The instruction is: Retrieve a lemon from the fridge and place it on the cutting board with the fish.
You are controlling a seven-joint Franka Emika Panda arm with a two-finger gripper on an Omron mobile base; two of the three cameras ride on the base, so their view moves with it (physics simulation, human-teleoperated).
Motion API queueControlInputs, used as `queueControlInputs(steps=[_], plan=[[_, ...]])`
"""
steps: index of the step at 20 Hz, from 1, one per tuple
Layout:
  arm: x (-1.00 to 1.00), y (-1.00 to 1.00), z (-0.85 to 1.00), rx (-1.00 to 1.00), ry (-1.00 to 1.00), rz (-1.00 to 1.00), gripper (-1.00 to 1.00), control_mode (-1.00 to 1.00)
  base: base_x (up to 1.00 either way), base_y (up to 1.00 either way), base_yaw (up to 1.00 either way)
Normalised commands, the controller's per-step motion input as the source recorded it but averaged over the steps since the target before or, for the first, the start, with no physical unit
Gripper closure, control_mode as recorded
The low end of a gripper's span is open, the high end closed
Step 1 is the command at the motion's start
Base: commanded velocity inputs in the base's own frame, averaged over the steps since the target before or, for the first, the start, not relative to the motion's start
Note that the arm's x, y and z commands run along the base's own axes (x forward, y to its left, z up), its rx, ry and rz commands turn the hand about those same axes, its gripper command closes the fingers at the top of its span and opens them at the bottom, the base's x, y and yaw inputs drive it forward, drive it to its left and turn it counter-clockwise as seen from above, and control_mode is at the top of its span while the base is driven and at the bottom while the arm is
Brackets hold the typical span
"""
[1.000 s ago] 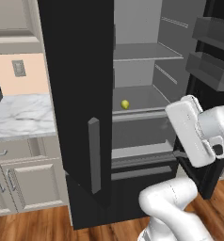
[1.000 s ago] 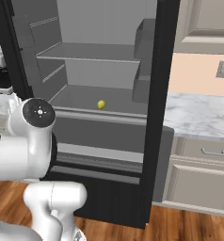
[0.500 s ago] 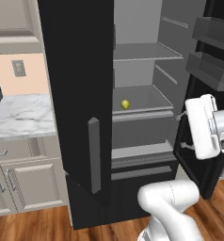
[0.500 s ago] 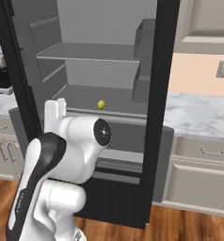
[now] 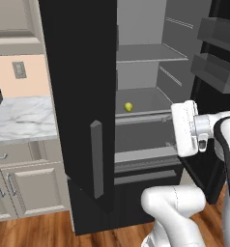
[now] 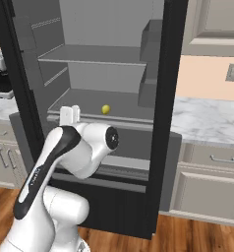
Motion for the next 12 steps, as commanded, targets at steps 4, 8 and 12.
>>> queueControlInputs(steps=[4,8,12], plan=[[0.75,0.36,-0.21,0.00,0.12,0.01,-1.00,-1.00,0.00,0.00,0.00],[0.70,0.59,-0.25,0.00,0.09,0.00,-1.00,-1.00,0.00,0.00,0.00],[0.75,0.66,-0.40,-0.02,0.10,0.00,-1.00,-1.00,0.00,0.00,0.00]])
